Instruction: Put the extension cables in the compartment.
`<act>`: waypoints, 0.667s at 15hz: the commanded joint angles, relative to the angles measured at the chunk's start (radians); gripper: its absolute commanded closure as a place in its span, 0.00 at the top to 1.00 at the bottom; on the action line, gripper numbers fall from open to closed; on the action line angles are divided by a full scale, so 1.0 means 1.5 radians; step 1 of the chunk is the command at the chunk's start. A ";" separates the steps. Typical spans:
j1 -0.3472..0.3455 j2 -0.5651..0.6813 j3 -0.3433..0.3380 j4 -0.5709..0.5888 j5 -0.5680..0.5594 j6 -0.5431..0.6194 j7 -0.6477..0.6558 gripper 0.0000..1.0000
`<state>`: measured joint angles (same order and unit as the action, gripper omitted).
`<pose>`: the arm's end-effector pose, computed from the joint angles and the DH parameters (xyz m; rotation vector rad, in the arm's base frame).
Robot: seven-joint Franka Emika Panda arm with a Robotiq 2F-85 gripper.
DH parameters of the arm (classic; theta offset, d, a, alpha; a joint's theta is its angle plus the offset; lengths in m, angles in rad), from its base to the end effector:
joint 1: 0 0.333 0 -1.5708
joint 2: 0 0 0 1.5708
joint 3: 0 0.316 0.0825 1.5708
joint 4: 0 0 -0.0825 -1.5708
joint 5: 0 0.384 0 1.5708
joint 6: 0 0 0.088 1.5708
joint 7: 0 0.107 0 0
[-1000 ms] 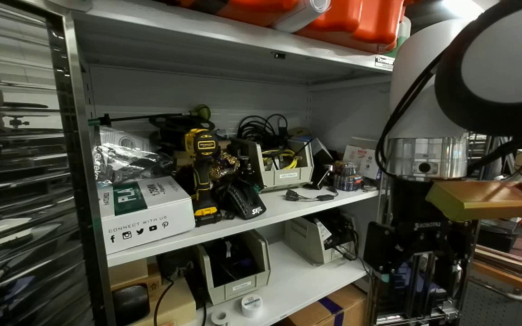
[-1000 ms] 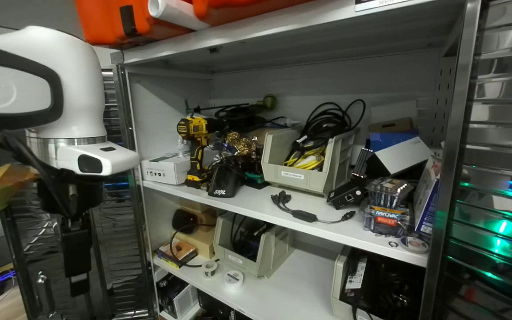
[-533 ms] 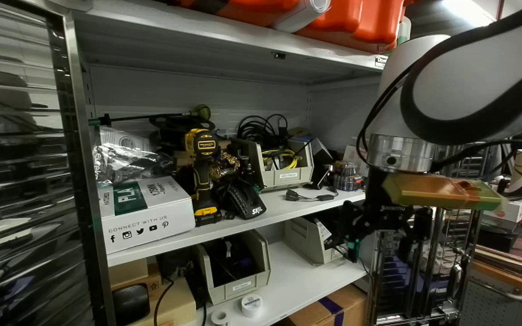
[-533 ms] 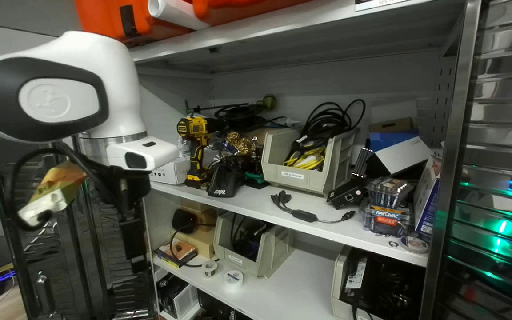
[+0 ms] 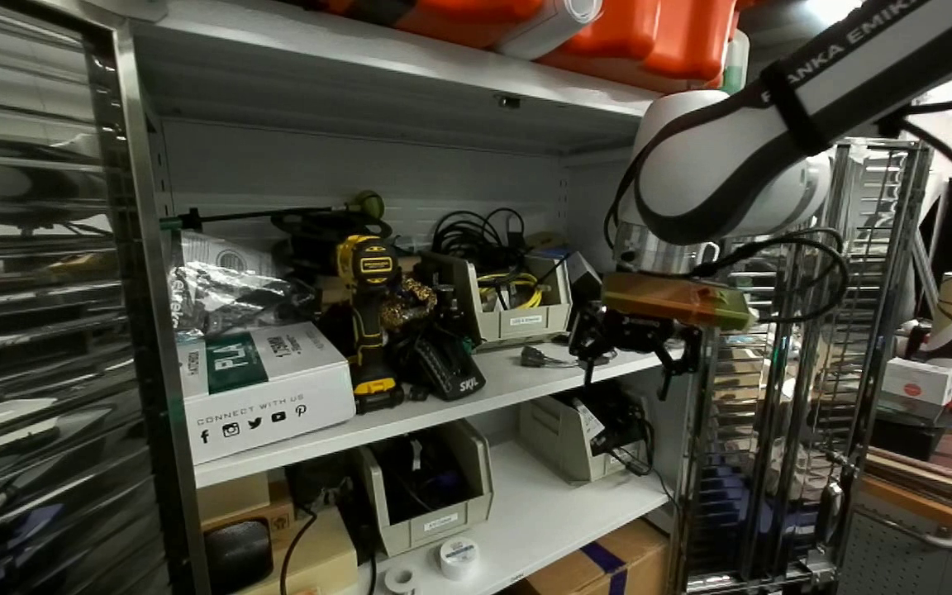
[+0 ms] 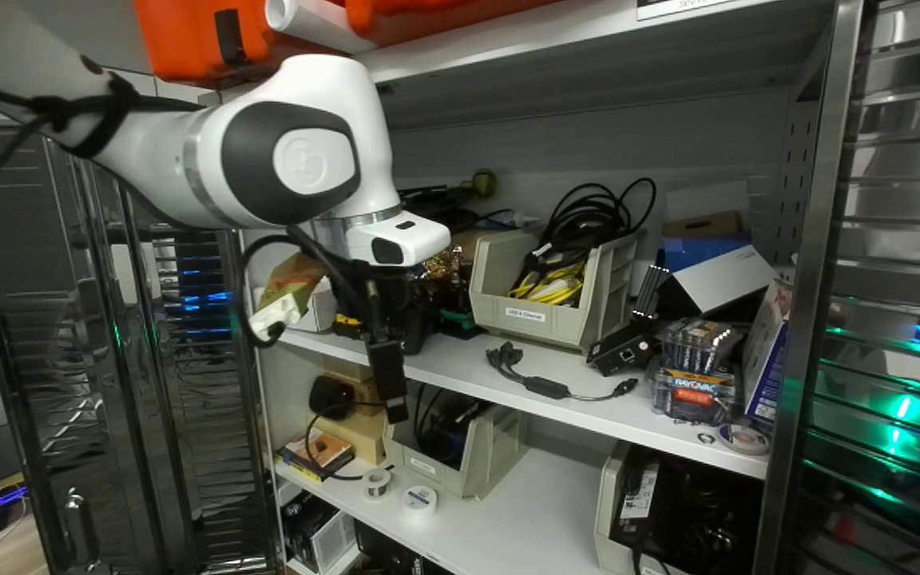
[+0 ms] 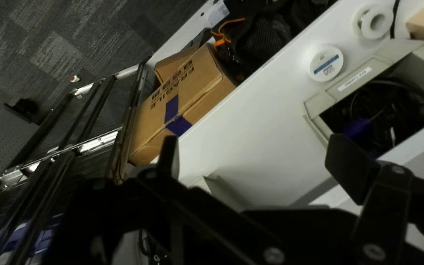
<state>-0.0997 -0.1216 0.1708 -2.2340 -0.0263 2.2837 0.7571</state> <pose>0.5189 0.0379 0.4381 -2.9281 1.0193 -0.2672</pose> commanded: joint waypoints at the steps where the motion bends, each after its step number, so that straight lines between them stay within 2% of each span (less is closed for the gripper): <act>1: 0.024 0.102 -0.026 0.143 -0.048 -0.034 0.074 1.00; 6: 0.057 0.182 -0.071 0.255 -0.116 -0.062 0.167 1.00; 10: 0.063 0.243 -0.108 0.327 -0.090 -0.064 0.172 1.00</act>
<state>-0.0254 0.1597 0.0542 -1.8625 -0.1788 2.2202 0.9927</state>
